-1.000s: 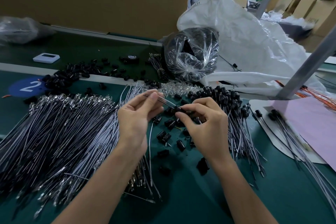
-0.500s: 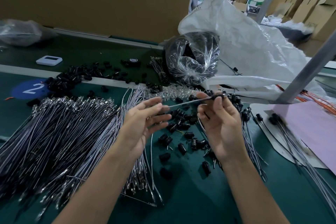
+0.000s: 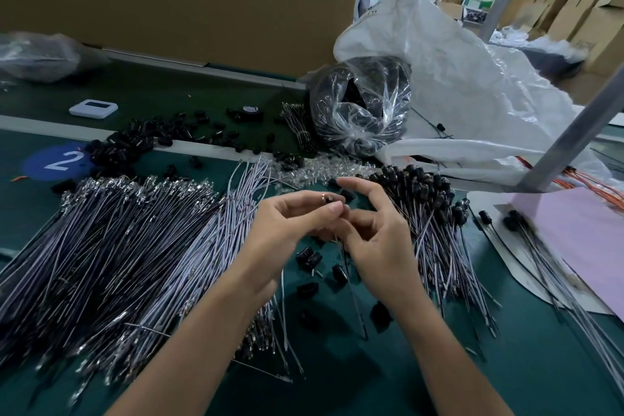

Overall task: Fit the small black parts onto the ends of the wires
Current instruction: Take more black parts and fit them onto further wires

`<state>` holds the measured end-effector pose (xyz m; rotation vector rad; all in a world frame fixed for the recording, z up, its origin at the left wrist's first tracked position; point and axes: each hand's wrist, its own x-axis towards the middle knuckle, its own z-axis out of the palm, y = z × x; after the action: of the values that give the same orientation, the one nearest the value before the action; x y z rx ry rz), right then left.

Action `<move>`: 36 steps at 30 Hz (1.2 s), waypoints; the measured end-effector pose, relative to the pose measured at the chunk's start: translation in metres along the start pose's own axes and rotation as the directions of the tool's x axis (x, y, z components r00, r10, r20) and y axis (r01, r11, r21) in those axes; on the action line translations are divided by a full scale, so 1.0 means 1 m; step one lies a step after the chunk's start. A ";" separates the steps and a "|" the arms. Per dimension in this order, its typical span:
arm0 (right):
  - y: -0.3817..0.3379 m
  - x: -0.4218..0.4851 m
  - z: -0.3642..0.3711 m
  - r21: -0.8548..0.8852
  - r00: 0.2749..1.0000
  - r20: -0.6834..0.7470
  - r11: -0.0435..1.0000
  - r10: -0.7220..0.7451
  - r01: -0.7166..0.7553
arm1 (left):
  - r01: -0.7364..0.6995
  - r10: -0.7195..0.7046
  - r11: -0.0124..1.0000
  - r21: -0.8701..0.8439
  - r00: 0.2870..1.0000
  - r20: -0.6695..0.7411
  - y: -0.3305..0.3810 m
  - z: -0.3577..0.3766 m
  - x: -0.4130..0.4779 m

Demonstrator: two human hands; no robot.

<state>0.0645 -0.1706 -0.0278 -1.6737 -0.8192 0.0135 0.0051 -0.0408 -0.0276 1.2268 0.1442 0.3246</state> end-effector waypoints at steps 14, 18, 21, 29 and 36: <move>-0.001 0.001 -0.001 0.036 0.998 0.047 0.999 0.037 -0.038 | -0.188 0.171 0.977 -0.105 0.974 -0.151 0.007 0.008 -0.002; -0.002 0.001 -0.001 0.087 0.997 0.053 0.995 0.049 -0.053 | -0.180 0.164 0.977 -0.113 0.977 -0.134 0.007 0.008 -0.004; -0.002 0.001 -0.001 0.068 0.998 0.052 0.996 0.047 -0.050 | -0.188 0.171 0.974 -0.124 0.976 -0.136 0.007 0.006 -0.004; -0.003 0.001 0.001 0.006 0.997 0.057 0.998 0.059 -0.059 | -0.223 0.190 0.964 -0.142 0.958 -0.214 0.011 0.004 -0.002; -0.002 0.000 0.002 0.052 0.996 0.068 0.996 0.065 -0.069 | -0.218 0.175 0.943 -0.253 0.968 -0.182 0.013 0.000 -0.002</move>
<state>0.0630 -0.1687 -0.0267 -1.6556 -0.8054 0.1375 0.0015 -0.0372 -0.0152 0.9435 0.1080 0.5974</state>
